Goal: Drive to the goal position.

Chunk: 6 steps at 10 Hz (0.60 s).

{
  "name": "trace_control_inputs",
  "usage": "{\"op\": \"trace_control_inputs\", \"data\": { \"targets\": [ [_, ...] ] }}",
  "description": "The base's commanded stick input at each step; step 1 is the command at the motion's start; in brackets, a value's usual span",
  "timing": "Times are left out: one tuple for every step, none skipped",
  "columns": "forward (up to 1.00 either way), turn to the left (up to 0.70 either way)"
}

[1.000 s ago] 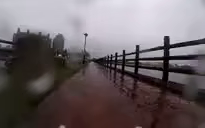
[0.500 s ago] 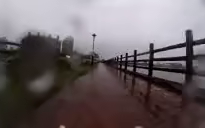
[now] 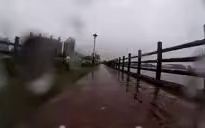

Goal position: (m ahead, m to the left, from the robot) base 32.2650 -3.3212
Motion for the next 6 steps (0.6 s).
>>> {"op": "trace_control_inputs", "data": {
  "targets": [
    [1.0,0.0],
    [1.0,-0.15],
    [1.0,-0.35],
    [1.0,-0.11],
    [1.0,-0.02],
    [1.0,0.0]
  ]
}}
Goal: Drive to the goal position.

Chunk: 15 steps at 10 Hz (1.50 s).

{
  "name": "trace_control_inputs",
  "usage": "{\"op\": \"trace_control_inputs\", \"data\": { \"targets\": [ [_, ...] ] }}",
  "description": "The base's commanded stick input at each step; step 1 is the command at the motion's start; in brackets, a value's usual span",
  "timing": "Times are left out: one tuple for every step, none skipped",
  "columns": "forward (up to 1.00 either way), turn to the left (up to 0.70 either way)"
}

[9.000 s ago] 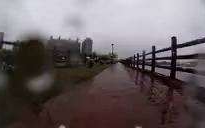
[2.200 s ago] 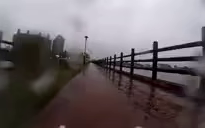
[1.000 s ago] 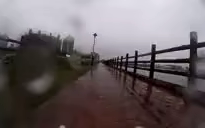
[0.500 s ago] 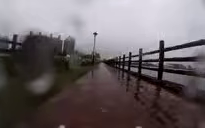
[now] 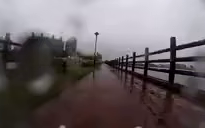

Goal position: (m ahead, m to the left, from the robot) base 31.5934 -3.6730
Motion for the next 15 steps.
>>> {"op": "trace_control_inputs", "data": {
  "targets": [
    [1.0,0.0],
    [1.0,0.0],
    [1.0,0.0],
    [1.0,0.0],
    [1.0,0.0],
    [1.0,0.0],
    [1.0,0.0],
    [1.0,0.0],
    [1.0,0.0],
    [1.0,-0.04],
    [1.0,-0.08],
    [1.0,-0.24],
    [1.0,0.0],
    [1.0,0.0],
    [1.0,0.0]
  ]
}}
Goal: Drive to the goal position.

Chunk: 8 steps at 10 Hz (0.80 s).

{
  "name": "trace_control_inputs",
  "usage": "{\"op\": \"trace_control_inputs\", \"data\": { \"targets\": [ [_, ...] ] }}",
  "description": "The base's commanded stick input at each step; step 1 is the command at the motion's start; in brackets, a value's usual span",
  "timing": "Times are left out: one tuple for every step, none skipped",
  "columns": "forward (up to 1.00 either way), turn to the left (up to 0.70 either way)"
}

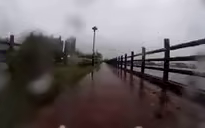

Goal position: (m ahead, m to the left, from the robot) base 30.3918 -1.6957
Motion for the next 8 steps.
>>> {"op": "trace_control_inputs", "data": {
  "targets": [
    [1.0,0.0],
    [1.0,0.0],
    [1.0,0.0],
    [1.0,0.0],
    [1.0,0.0],
    [1.0,0.0],
    [1.0,0.0],
    [1.0,0.0]
  ]
}}
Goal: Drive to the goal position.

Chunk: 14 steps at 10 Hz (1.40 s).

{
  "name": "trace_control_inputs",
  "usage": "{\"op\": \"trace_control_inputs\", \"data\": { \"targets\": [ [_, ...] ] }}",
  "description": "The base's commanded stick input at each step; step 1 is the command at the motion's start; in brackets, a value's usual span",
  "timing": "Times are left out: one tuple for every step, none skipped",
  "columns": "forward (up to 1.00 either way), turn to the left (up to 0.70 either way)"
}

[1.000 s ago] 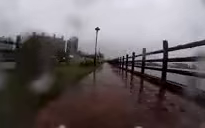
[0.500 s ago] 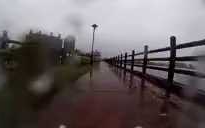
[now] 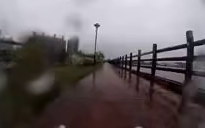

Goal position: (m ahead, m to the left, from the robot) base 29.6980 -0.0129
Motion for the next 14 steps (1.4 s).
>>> {"op": "trace_control_inputs", "data": {
  "targets": [
    [1.0,0.0],
    [1.0,0.0],
    [1.0,0.0],
    [1.0,0.0],
    [1.0,0.0],
    [1.0,0.0],
    [1.0,0.0],
    [1.0,0.0],
    [1.0,0.0],
    [1.0,0.0],
    [1.0,0.0],
    [1.0,0.0],
    [1.0,0.0],
    [1.0,0.0]
  ]
}}
